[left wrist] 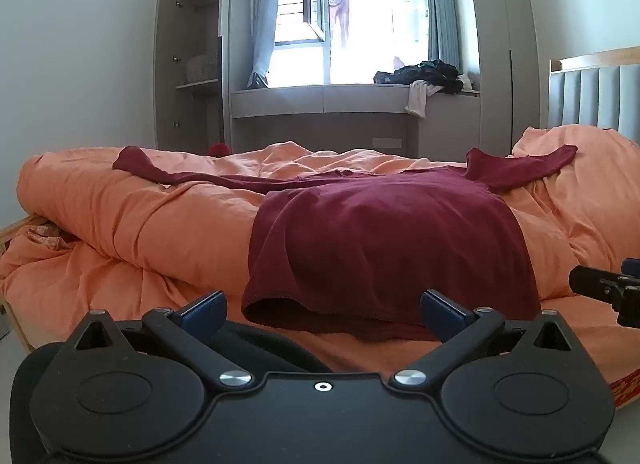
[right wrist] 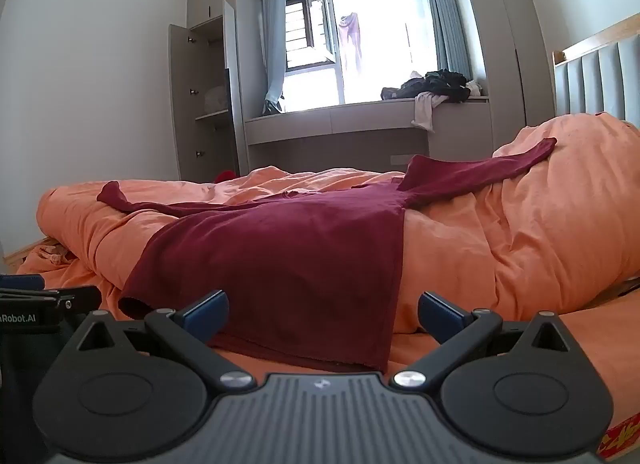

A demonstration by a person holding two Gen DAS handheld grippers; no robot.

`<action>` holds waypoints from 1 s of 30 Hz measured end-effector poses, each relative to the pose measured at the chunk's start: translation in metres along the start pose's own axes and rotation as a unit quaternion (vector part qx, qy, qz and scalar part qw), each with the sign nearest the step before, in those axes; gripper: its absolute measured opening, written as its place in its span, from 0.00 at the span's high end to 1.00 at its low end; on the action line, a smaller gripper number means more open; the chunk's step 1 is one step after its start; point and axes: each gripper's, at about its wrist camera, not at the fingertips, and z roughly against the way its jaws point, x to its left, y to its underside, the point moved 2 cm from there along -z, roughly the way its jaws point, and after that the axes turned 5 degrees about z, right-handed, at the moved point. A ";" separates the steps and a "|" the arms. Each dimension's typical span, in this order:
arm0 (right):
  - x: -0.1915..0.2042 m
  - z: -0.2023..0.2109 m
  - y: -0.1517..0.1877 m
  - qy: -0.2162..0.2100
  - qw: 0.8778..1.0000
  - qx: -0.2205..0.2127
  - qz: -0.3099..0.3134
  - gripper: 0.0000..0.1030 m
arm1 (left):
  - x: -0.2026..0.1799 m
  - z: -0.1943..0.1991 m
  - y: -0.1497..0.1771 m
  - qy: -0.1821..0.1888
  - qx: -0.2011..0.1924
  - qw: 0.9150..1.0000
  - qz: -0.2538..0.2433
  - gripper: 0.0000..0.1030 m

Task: Fold small clothes

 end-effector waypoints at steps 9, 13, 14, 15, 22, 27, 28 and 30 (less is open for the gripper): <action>-0.001 0.000 0.001 -0.001 1.000 0.000 -0.003 0.00 | -0.001 0.001 0.000 -0.002 -0.002 1.000 -0.009 0.00; -0.001 0.001 -0.001 0.000 1.000 0.000 -0.002 0.00 | 0.001 0.001 0.000 -0.003 -0.001 1.000 -0.008 0.00; -0.001 0.002 -0.001 0.000 1.000 0.000 -0.002 0.00 | 0.001 0.001 0.000 -0.003 -0.001 1.000 -0.008 0.00; -0.001 0.001 0.002 0.000 1.000 0.000 -0.002 0.00 | 0.001 0.001 0.000 -0.003 -0.001 1.000 -0.008 0.00; -0.002 0.000 0.003 -0.001 1.000 0.002 -0.003 0.00 | 0.000 -0.001 0.001 -0.003 0.000 1.000 -0.007 0.00; -0.002 -0.001 0.003 -0.001 1.000 0.003 -0.003 0.00 | -0.002 -0.001 0.000 -0.003 0.000 1.000 -0.007 0.00; -0.002 0.000 0.003 -0.001 1.000 0.003 -0.003 0.00 | -0.002 -0.001 0.000 -0.003 0.000 1.000 -0.007 0.00; -0.002 -0.001 0.003 -0.001 1.000 0.004 -0.003 0.00 | -0.002 -0.001 0.000 -0.003 0.000 1.000 -0.008 0.00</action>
